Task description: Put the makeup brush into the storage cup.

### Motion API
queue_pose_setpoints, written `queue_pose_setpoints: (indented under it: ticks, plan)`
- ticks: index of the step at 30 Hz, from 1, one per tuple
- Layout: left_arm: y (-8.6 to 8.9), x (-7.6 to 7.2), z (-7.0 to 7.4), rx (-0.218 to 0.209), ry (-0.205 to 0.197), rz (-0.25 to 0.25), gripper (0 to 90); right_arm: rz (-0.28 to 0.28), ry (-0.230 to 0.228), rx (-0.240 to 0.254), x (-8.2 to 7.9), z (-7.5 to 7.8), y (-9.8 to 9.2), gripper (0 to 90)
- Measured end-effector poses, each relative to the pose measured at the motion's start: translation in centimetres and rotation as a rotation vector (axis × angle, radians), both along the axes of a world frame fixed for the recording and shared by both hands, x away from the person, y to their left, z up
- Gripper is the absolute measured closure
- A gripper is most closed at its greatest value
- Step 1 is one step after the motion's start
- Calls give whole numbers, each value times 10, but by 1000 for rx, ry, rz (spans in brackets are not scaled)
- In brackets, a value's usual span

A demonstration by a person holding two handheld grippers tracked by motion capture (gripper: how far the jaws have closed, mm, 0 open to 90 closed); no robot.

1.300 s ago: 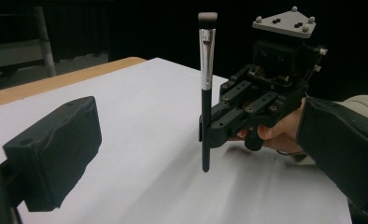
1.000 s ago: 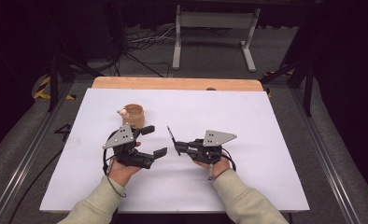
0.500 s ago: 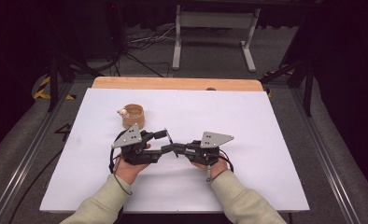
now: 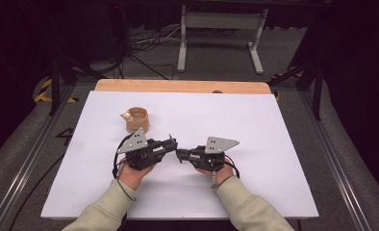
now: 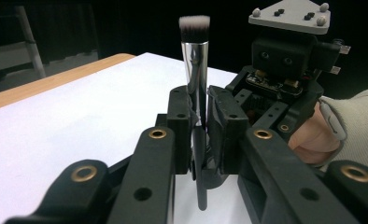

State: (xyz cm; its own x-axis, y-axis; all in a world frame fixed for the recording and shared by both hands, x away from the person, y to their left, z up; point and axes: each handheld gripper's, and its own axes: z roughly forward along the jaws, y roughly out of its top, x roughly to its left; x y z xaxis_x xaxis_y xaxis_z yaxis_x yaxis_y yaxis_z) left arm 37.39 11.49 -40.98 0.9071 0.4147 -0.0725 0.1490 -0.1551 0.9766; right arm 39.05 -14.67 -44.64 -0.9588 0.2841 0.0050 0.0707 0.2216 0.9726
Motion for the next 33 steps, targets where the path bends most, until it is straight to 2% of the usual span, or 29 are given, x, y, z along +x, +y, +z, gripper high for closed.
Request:
queue_pose_setpoints:
  ticks: [5, 12, 14, 17, 18, 19, 20, 21, 23, 26, 33]
  plan:
    - [0, 0, 0, -1, 19, -1, 811, 1, 0, -4, 0, -1, 0, 839]
    - [0, 1, 1, -13, 30, -31, 827, 4, -9, -16, -1, 1, 1, 819]
    - [1, 1, 2, -12, 34, -33, 828, 4, -14, -8, -2, 2, 1, 725]
    - [2, 2, 4, -21, 44, -30, 827, -23, -6, 21, -3, 6, -2, 520]
    - [2, 2, 4, -21, 44, -30, 827, -23, -6, 21, -3, 6, -2, 520]
    - [3, 2, 5, -21, 40, -25, 827, -28, -2, 28, -2, 7, -2, 434]
    - [3, 2, 6, -19, 38, -21, 828, -52, 12, 22, -2, 9, -2, 327]
    - [4, 3, 7, -17, 38, -17, 828, -66, 26, 29, -2, 10, -3, 278]
    - [5, 4, 9, -12, 36, -9, 827, -96, 21, 24, -3, 13, -4, 184]
    - [8, 6, 12, -8, 38, 5, 827, -113, 13, 40, -5, 17, -8, 121]
    - [15, 13, 19, -18, 74, 57, 827, -143, -6, 35, -8, 23, -17, 68]
